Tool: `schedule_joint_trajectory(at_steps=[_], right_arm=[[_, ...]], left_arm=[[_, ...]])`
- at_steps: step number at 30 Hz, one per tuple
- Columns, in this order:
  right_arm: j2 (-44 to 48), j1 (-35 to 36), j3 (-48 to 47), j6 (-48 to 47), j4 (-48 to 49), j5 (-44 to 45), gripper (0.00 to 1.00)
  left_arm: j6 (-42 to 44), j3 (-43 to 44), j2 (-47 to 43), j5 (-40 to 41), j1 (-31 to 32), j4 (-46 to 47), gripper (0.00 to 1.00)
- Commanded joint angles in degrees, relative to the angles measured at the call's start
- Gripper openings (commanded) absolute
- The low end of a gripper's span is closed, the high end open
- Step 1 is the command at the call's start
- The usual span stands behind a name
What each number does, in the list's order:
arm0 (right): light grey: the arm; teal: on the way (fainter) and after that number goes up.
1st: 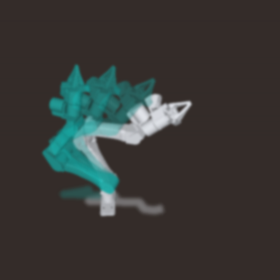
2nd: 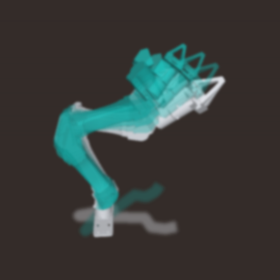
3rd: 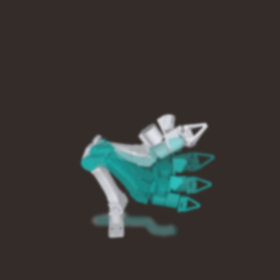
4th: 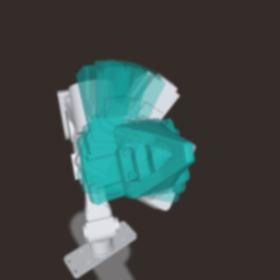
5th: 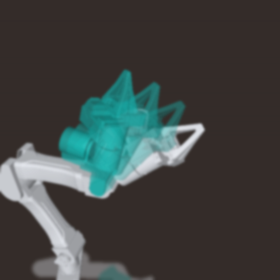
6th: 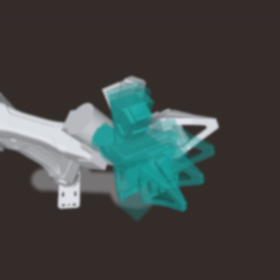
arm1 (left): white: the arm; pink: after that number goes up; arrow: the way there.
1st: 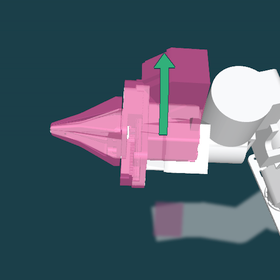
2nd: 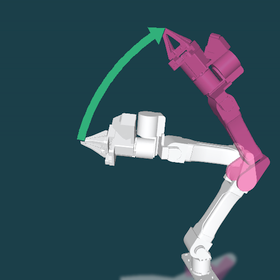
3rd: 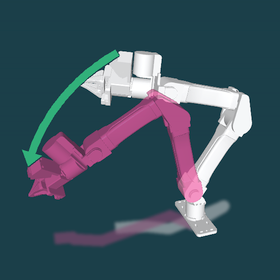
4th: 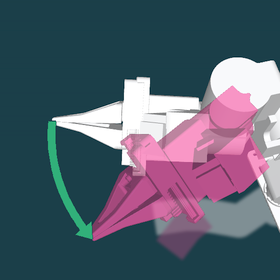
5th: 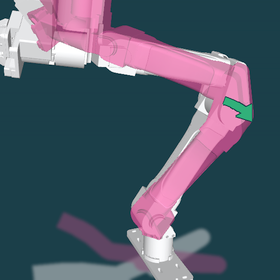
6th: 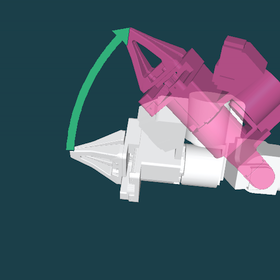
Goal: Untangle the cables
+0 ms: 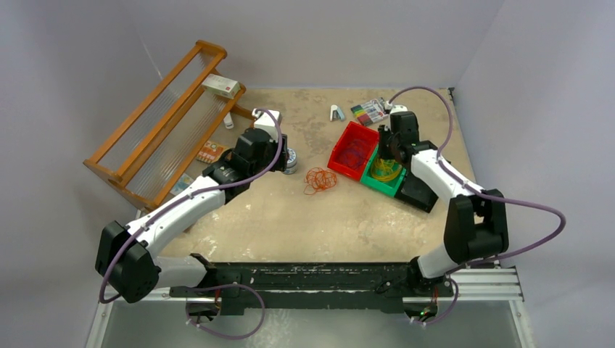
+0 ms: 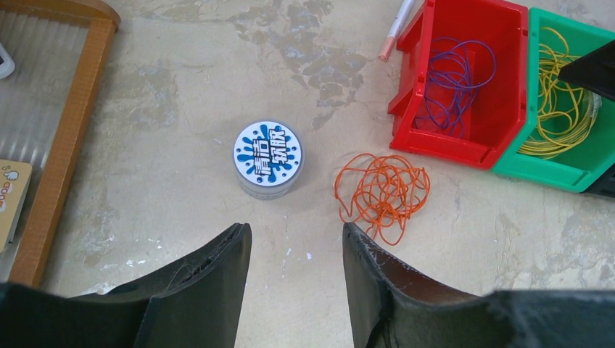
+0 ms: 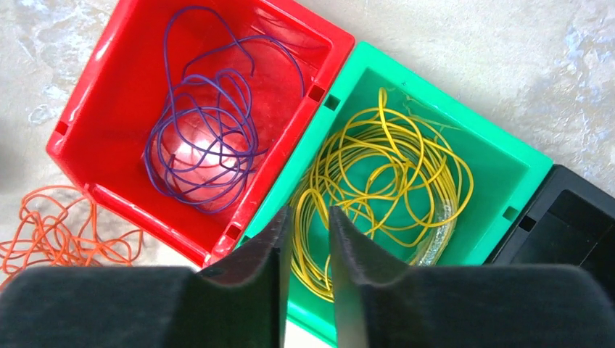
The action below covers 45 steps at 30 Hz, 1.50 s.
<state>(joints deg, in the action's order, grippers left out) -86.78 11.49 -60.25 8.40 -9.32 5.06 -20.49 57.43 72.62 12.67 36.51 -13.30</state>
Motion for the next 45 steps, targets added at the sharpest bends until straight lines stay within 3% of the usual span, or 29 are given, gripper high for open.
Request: schedule_joint_trajectory(at_steps=[1, 6, 17, 23, 30, 33, 37, 45], right_arm=[[-1.5, -0.2, 0.4, 1.0, 1.1, 2.7, 0.21], [-2.7, -0.2, 0.7, 1.7, 2.0, 5.5, 0.00], [-5.4, -0.2, 0.5, 1.5, 1.9, 11.8, 0.00], [-5.5, -0.2, 0.1, 1.8, 2.0, 11.0, 0.00], [4.6, -0.2, 1.8, 1.6, 5.3, 9.0, 0.32], [9.3, -0.2, 2.3, 0.5, 7.2, 6.5, 0.40], [14.7, -0.3, 4.1, -1.2, 11.4, 4.5, 0.46], [17.4, -0.2, 6.7, 0.6, 13.4, 4.4, 0.47]], left_arm=[[-1.0, 1.4, 0.1, 0.7, 0.0, 1.7, 0.49], [-1.0, 1.7, 0.5, 0.7, -0.1, 1.6, 0.49], [-1.1, 1.8, 1.2, 0.5, 0.0, 1.8, 0.49], [-1.8, 1.5, 2.2, 0.7, 0.0, 2.0, 0.49], [-5.2, -1.8, 4.2, -4.7, 0.0, 6.5, 0.54], [-7.5, -3.5, 6.1, -7.5, 0.0, 10.1, 0.55], [-10.6, -3.8, 9.8, -8.5, 0.5, 12.7, 0.55], [-24.4, -2.4, 15.5, -0.6, 1.9, 14.4, 0.46]])
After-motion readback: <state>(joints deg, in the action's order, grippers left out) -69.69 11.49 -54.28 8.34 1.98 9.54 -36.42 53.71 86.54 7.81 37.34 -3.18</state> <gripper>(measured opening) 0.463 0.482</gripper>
